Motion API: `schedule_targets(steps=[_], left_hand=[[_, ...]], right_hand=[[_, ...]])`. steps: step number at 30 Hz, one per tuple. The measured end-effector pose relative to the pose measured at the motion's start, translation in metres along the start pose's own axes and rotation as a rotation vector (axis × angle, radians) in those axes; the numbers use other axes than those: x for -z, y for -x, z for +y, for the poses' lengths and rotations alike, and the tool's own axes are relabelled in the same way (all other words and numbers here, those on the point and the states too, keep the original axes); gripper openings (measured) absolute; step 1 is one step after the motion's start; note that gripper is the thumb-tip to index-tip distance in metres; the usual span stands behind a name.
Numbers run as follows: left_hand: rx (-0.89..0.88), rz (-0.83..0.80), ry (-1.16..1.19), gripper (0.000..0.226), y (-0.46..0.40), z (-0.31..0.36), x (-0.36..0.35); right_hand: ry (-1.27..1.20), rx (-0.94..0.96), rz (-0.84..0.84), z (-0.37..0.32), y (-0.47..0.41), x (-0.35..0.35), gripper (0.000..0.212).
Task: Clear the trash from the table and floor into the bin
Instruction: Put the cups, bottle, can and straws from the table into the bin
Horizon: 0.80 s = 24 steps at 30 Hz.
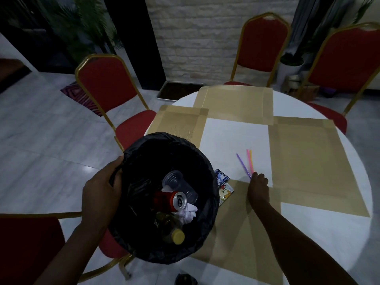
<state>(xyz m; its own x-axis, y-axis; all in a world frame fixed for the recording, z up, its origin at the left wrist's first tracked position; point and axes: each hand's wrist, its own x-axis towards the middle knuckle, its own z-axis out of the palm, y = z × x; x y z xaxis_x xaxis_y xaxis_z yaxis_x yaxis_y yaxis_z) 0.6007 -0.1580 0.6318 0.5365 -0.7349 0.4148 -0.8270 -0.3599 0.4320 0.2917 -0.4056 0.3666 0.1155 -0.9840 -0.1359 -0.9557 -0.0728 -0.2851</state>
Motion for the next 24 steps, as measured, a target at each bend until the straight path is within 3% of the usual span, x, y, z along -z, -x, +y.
schedule_targets(steps=[5, 16, 24], left_hand=[[0.000, -0.009, 0.011, 0.040, 0.000, 0.000, 0.000], [-0.008, -0.030, 0.022, 0.042, 0.001, 0.004, -0.001], [-0.038, -0.020, 0.024, 0.041, 0.002, 0.009, -0.003]], right_hand=[[0.064, -0.034, -0.016, 0.001, 0.005, 0.001, 0.020], [0.141, -0.086, -0.044, -0.003, 0.012, 0.002, 0.021], [0.019, -0.125, 0.037, -0.007, 0.019, 0.010, 0.019]])
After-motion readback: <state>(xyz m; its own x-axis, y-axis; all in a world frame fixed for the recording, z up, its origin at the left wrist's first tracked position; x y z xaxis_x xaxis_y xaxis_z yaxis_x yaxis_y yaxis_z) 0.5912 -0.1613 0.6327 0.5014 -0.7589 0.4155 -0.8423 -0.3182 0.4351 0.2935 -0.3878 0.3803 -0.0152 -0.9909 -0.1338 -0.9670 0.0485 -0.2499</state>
